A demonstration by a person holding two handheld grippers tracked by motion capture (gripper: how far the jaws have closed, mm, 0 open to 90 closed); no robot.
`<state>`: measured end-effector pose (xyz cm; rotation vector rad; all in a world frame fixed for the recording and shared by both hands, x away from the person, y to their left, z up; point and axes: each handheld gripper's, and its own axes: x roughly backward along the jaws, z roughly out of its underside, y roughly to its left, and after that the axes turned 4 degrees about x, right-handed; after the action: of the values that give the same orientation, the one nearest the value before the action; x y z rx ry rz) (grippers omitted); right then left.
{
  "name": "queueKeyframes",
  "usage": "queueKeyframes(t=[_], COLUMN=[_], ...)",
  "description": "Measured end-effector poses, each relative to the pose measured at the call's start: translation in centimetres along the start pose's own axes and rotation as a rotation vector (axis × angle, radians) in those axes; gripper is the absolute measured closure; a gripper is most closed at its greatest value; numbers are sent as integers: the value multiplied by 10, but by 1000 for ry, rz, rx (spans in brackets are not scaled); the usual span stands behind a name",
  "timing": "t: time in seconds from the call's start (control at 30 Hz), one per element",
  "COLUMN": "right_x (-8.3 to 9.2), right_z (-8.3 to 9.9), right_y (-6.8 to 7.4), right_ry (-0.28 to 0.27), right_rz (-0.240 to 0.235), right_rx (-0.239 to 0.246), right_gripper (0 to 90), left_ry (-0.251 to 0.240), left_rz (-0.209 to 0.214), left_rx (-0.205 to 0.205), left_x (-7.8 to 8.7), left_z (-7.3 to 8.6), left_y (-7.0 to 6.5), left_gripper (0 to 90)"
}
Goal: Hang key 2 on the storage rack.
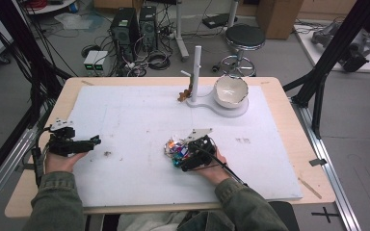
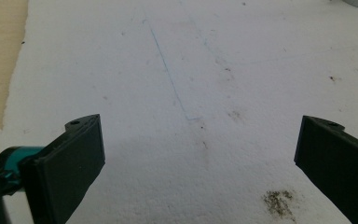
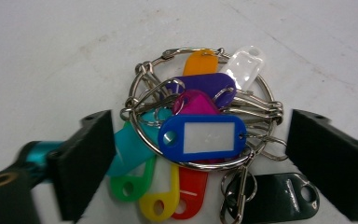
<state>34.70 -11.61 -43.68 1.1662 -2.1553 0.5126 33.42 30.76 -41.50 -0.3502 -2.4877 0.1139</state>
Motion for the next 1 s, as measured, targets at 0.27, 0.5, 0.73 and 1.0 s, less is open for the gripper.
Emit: queueKeyframes(t=[0.27, 0.5, 0.73, 1.0], right_x=[2, 4, 8, 8], right_z=[-1, -1, -1, -1], right_y=[3, -1, -6, -7], right_ry=[6, -1, -8, 2], right_rz=[-29, -44, -37, 26], right_rx=[31, 4, -44, -52], right_gripper=[358, 507, 534, 579], left_ry=[-2, 0, 0, 2], left_rz=[4, 5, 5, 10], left_rx=[0, -2, -1, -5], left_x=[0, 0, 0, -1], left_z=[0, 0, 0, 0], left_y=[0, 0, 0, -1], left_gripper=[19, 20, 20, 21])
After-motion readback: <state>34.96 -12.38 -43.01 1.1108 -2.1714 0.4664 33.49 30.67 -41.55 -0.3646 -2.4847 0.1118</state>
